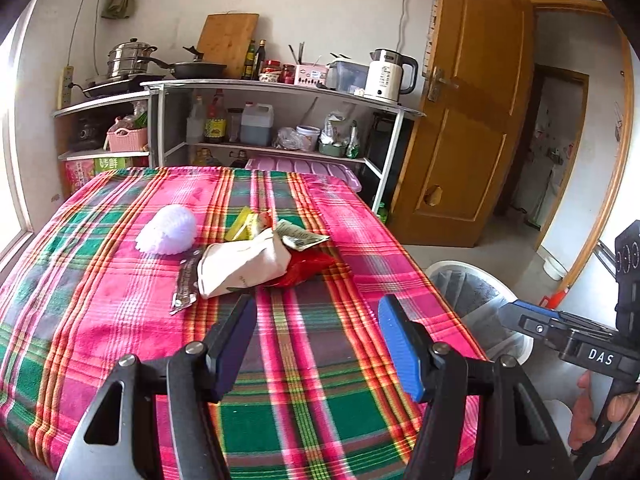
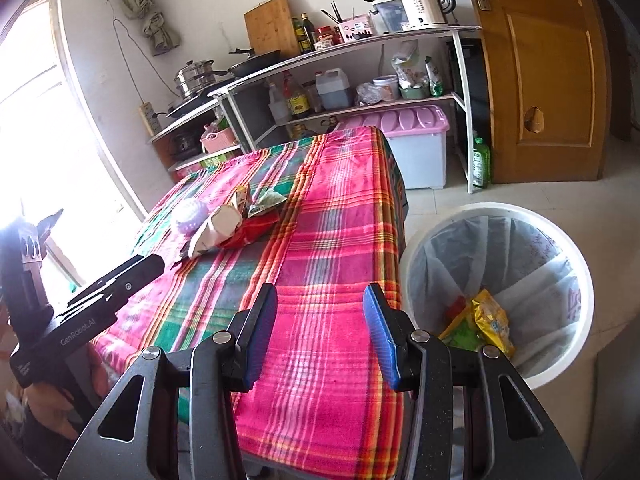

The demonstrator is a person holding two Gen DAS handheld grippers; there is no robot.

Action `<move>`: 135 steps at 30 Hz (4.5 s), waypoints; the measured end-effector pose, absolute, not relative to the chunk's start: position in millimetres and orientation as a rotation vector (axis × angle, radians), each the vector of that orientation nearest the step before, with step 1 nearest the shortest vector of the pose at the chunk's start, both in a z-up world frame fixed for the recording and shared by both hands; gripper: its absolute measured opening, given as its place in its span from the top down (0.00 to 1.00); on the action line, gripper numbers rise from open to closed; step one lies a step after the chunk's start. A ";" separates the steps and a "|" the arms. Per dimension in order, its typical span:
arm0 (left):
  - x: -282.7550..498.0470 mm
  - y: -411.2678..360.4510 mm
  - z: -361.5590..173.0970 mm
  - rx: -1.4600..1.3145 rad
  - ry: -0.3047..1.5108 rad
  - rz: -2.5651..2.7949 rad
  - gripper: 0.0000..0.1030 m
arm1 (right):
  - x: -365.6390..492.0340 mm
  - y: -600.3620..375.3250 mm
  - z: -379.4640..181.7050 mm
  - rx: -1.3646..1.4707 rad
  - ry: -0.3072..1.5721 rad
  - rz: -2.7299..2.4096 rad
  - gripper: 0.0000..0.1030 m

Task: Collect trash
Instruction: 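Move both tools back over the table toward the white mesh and paper bag, then grasp the white foam mesh net with the left tool, then grasp the white paper bag with the right tool, then carry the white mesh net and paper bag over the trash bin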

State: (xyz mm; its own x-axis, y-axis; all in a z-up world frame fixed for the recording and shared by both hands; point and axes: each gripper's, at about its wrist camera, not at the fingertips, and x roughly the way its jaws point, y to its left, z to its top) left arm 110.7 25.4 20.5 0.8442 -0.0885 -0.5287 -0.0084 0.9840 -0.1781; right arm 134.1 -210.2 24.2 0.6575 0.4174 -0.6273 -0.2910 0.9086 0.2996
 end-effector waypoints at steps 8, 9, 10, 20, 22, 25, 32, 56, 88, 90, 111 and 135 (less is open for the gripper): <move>108.4 53.3 17.3 -0.228 0.570 -0.039 0.37 | 143.7 -190.5 24.3 0.167 0.779 0.431 0.55; 108.5 54.8 17.4 -0.221 0.569 -0.032 0.37 | 145.1 -187.7 24.3 0.164 0.782 0.436 0.55; 108.8 55.7 17.8 -0.212 0.567 -0.026 0.37 | 146.1 -185.3 24.5 0.161 0.783 0.443 0.55; 127.5 86.4 19.6 -0.206 0.570 0.027 0.37 | 168.9 -157.6 25.0 0.138 0.795 0.480 0.55; 134.4 93.7 19.2 -0.205 0.576 0.037 0.37 | 174.1 -153.1 24.7 0.135 0.799 0.487 0.55; 143.6 108.3 20.1 -0.220 0.580 0.061 0.36 | 181.4 -146.4 24.3 0.128 0.803 0.494 0.55; 170.2 141.3 21.1 -0.208 0.604 0.106 0.36 | 197.8 -123.5 23.2 0.121 0.814 0.528 0.55; 258.2 173.1 -25.1 -0.201 0.803 0.077 0.51 | 266.9 -62.2 -7.4 0.192 0.927 0.663 0.43; 192.2 179.0 -11.6 -0.282 0.698 0.051 0.71 | 305.2 -25.0 -30.3 0.162 1.111 0.675 0.50; 190.3 178.0 -12.1 -0.280 0.697 0.049 0.71 | 306.1 -20.4 -29.8 0.161 1.106 0.676 0.51; 163.9 154.0 10.4 -0.247 0.662 0.037 0.71 | 264.2 -57.4 7.9 0.187 0.949 0.663 0.58; 146.6 35.8 40.6 -0.169 0.638 -0.158 0.71 | 188.6 -193.5 45.0 0.283 0.782 0.439 0.58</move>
